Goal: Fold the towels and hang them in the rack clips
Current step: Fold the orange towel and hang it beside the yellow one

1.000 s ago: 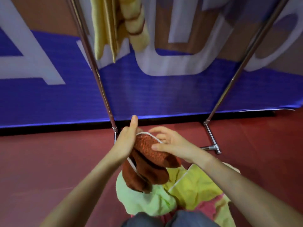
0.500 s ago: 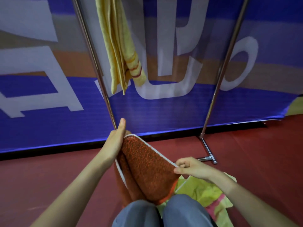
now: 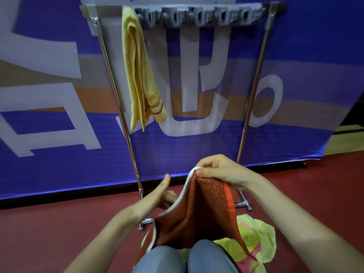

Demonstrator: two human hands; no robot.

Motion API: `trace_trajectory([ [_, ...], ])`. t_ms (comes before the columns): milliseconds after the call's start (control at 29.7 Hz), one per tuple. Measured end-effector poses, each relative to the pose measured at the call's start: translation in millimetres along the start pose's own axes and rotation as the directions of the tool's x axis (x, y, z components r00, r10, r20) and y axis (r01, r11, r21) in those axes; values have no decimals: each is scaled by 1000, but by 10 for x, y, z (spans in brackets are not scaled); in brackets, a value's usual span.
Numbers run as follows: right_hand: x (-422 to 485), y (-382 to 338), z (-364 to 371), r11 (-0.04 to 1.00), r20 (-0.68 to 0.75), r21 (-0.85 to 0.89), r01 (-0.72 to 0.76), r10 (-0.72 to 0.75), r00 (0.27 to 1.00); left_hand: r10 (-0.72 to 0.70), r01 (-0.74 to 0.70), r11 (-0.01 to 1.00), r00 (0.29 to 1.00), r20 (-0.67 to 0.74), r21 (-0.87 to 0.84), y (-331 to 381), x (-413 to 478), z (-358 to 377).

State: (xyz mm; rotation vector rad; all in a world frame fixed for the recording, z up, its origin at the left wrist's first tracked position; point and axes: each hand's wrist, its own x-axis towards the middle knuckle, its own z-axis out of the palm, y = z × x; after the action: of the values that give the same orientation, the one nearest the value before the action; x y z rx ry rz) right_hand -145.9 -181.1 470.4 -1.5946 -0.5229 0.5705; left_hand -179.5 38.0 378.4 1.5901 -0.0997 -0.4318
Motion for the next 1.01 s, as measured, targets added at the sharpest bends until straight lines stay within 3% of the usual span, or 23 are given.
trace_trajectory([
  [101, -18, -165, 21, 989, 56, -145, -4, 12, 998, -78, 75, 997, 989, 125, 29, 338, -52, 316],
  [202, -62, -297, 46, 972, 46, -231, -26, 38, 998, 74, -101, 985, 981, 181, 140, 616, -184, 467],
  [303, -95, -355, 112, 969, 19, -246, -29, 35, 999, 167, -182, 965, 982, 93, 188, 695, -224, 534],
  [471, -201, -153, 120, 998, -121, -27, -48, 45, 992, 258, -246, 950, 966, -38, 190, 779, -289, 527],
  [572, -281, -33, 167, 971, -144, 237, -35, 71, 987, 246, -242, 952, 969, 2, 188, 831, -359, 492],
  [640, -255, -25, 203, 949, -218, 314, 18, 54, 974, 220, -222, 957, 975, 30, 186, 836, -379, 457],
  [774, -175, -118, 279, 945, -329, 302, 125, -20, 944, 175, -189, 970, 979, 102, 155, 859, -470, 492],
  [909, -123, -186, 408, 963, -298, 221, 154, -84, 951, 220, -227, 969, 973, 71, 95, 984, -491, 528],
  [1010, -139, -150, 450, 954, -275, 247, 170, -99, 956, 277, -277, 941, 960, 26, 195, 1040, -481, 545],
])
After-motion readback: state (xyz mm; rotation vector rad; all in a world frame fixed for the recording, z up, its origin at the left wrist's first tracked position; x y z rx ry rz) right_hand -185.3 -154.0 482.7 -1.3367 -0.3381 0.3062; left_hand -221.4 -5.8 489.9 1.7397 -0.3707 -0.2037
